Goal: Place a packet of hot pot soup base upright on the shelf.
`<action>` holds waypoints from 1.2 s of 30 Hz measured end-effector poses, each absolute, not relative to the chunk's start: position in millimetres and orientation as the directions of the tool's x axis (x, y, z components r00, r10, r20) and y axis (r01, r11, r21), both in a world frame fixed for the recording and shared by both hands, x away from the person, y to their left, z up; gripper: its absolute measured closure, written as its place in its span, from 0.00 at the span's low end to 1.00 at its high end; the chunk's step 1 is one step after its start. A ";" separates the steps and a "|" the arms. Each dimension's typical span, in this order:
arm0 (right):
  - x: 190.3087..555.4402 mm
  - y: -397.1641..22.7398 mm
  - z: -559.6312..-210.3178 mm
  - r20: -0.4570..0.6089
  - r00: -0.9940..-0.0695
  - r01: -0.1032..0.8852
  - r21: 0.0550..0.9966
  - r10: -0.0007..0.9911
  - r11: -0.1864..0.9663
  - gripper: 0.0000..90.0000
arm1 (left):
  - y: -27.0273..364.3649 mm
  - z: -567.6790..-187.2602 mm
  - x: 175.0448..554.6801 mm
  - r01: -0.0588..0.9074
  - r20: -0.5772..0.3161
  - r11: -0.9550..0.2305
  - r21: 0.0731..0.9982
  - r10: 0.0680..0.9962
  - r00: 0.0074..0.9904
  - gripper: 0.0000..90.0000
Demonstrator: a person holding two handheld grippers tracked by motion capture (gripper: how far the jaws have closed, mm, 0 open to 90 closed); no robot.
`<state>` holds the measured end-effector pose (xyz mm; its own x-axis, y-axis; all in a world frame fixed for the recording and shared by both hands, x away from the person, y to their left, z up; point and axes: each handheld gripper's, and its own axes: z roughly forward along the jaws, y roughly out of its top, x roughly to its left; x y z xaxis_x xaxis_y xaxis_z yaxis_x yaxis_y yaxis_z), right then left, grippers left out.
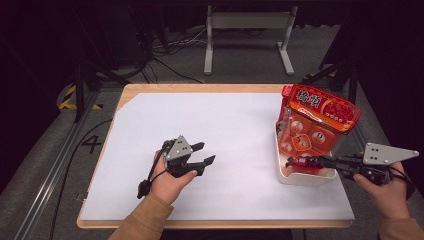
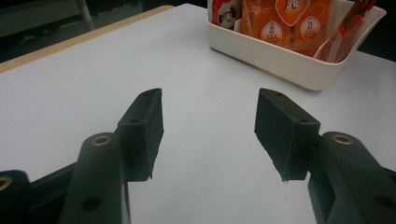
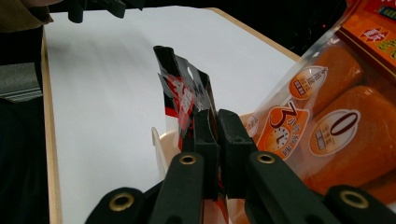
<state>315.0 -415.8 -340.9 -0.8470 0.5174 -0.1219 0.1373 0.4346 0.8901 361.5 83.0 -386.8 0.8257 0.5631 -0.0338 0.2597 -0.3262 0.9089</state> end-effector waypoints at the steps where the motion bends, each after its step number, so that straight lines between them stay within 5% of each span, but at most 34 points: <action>1: 315.0 -416.8 -341.0 -0.122 -0.844 0.141 0.889 0.522 0.436 0.95 | 83.2 -386.8 361.5 0.260 -0.034 -0.326 0.909 0.563 0.826 0.48; 13: 309.8 -415.5 -335.1 -0.100 -0.817 0.164 0.904 0.568 0.396 0.57 | 84.6 -386.6 361.2 0.266 -0.042 -0.320 0.909 0.566 0.823 0.47; 36: 309.0 -339.5 -308.3 -0.051 -0.765 0.168 0.946 0.642 0.276 0.33 | 137.4 -381.0 337.3 0.286 -0.045 -0.299 0.910 0.615 0.788 0.40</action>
<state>309.0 -339.5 -308.3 -0.7653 0.6416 -0.0513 0.1684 0.2765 0.9462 337.3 137.4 -381.0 0.7876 0.6146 -0.0451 0.2858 -0.2995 0.9103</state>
